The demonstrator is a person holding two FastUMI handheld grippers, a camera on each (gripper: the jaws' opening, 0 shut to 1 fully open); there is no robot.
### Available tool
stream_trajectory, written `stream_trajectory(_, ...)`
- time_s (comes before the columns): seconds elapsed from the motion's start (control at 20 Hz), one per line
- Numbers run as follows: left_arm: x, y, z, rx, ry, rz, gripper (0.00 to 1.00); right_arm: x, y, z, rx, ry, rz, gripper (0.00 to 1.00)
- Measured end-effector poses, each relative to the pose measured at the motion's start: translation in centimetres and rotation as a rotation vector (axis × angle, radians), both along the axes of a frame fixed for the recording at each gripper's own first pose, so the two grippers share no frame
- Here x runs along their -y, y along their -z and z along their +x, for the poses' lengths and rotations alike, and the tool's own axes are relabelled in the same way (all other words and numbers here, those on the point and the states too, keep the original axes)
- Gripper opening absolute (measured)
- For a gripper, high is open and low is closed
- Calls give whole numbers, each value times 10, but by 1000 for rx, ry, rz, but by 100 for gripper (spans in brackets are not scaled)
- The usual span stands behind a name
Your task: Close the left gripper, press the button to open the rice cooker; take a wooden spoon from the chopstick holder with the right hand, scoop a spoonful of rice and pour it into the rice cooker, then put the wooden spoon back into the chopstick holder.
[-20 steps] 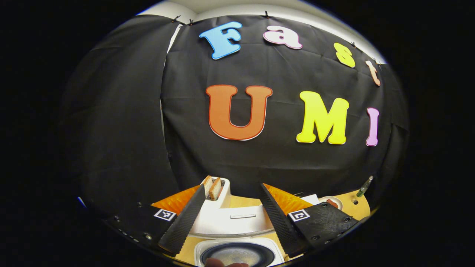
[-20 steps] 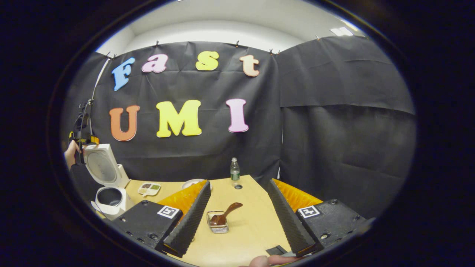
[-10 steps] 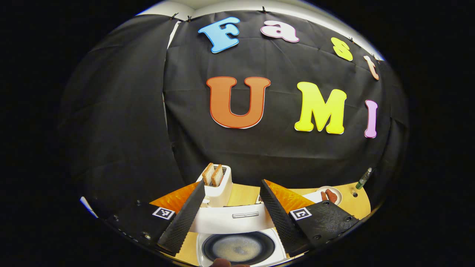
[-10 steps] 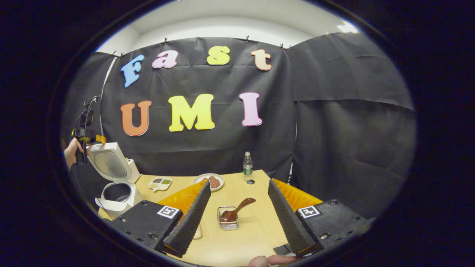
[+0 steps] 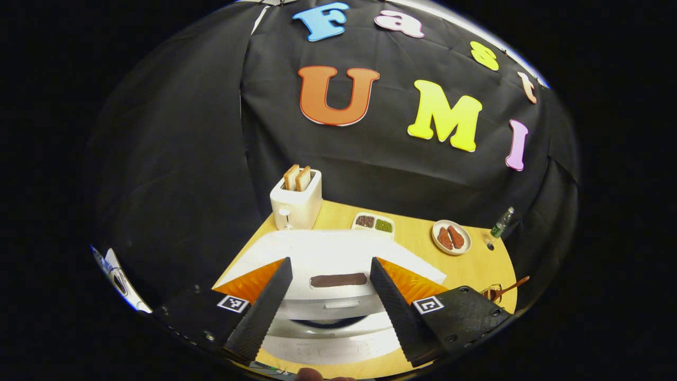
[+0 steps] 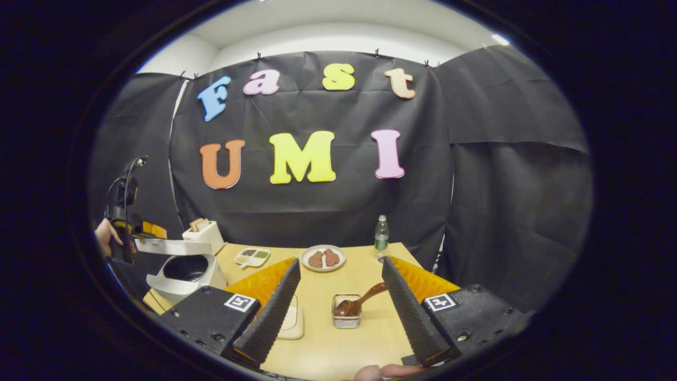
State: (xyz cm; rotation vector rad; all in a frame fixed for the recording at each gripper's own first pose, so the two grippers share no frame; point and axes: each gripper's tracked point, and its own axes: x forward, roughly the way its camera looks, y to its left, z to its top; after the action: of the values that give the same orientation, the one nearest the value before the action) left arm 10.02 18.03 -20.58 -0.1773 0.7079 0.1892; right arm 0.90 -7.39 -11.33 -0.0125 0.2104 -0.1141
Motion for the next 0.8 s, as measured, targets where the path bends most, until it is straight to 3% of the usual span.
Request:
stream_trajectory(0.4,15,76,-33,-160,-1,-24,97,-31,44,-24,-64,-33,52,100)
stream_trajectory(0.8,11,82,-31,-214,0,-2,98,-41,48,-26,-50,-33,46,100)
